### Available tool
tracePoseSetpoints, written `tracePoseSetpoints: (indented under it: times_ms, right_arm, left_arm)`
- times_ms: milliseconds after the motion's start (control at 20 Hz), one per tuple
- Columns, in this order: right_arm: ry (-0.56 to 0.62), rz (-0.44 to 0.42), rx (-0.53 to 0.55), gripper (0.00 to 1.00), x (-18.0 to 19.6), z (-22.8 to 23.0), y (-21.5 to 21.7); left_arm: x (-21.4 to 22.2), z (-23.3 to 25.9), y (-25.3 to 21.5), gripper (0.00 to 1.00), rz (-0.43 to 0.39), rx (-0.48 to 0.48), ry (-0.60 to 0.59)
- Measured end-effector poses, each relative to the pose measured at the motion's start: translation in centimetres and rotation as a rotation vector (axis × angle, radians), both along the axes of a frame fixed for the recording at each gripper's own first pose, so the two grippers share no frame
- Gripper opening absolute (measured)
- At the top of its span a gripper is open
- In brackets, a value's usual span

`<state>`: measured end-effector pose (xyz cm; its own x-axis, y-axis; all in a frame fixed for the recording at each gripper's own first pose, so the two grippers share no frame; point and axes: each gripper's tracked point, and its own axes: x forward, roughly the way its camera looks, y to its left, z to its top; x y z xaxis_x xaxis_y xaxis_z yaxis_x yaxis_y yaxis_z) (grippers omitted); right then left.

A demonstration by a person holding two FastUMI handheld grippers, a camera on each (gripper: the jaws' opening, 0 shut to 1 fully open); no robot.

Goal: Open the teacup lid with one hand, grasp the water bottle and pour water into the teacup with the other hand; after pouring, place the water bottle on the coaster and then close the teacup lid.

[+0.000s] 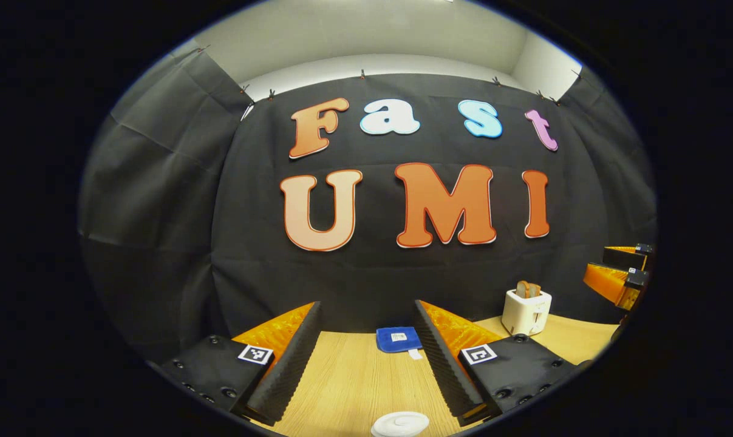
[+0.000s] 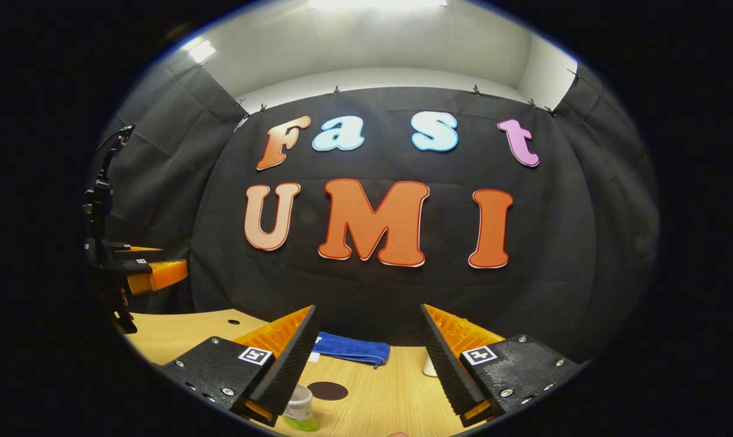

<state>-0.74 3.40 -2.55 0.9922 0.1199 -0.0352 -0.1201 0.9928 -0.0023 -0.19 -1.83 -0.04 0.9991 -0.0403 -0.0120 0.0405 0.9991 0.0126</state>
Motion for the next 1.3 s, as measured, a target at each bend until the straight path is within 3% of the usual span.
tracePoseSetpoints:
  times_ms: [300, 900, 1200, 1300]
  right_arm:
    - [0.061, 0.077, 0.067, 0.98, -1.2, -2.7, 0.5]
    - [0.155, 0.208, 0.035, 0.98, -3.5, -7.8, 3.8]
    - [0.249, 0.277, 0.08, 0.98, -3.9, -10.9, 5.2]
    - [0.267, 0.291, 0.066, 0.98, -3.9, -11.8, 5.5]
  left_arm:
    - [-0.4, -5.0, -1.9, 0.96, -0.053, 0.009, 0.082]
    - [-2.0, -14.8, -4.7, 0.97, -0.157, 0.023, 0.241]
    - [-2.5, -21.2, -5.0, 0.89, -0.172, 0.046, 0.372]
    - [-2.5, -22.7, -5.2, 0.8, -0.179, 0.039, 0.406]
